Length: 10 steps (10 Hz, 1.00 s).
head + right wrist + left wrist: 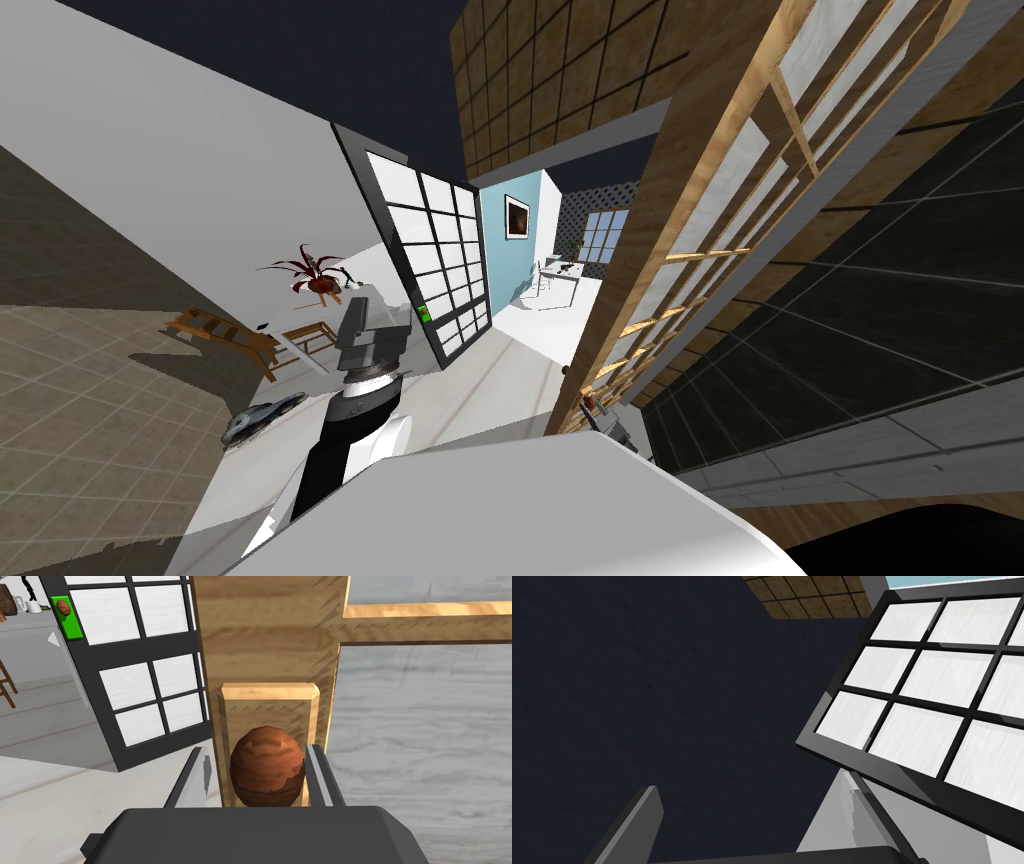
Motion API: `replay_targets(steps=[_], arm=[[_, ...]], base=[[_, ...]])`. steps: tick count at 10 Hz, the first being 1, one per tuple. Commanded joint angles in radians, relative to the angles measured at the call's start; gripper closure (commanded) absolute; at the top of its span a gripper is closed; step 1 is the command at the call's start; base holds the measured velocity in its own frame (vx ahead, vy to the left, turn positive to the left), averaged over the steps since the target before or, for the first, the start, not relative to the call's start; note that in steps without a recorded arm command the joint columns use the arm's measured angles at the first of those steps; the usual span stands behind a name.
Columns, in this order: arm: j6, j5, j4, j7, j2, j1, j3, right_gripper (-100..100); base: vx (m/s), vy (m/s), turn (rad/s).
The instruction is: Pull the door open
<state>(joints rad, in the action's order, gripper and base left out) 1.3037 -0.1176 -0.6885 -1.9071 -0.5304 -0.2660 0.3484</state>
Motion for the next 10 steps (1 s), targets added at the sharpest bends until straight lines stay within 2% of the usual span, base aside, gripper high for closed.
replay_targets(steps=[1,2,4,8,10], arm=[[0.031,0.015,0.016,-0.005,0.003,-0.015,0.021,100],[0.05,0.022,0.024,-0.009,-0.001,-0.02,0.028,100],[0.05,0.022,0.024,-0.009,-0.001,-0.02,0.028,100],[0.11,0.044,0.048,-0.021,-0.016,-0.035,0.05,100],[0.11,0.044,0.048,-0.021,-0.016,-0.035,0.05,100]], base=[[-0.012,-0.005,0.006],[-0.026,-0.011,0.016],[-0.017,-0.004,-0.005],[-0.043,-0.02,0.033],[-0.052,-0.018,0.01]])
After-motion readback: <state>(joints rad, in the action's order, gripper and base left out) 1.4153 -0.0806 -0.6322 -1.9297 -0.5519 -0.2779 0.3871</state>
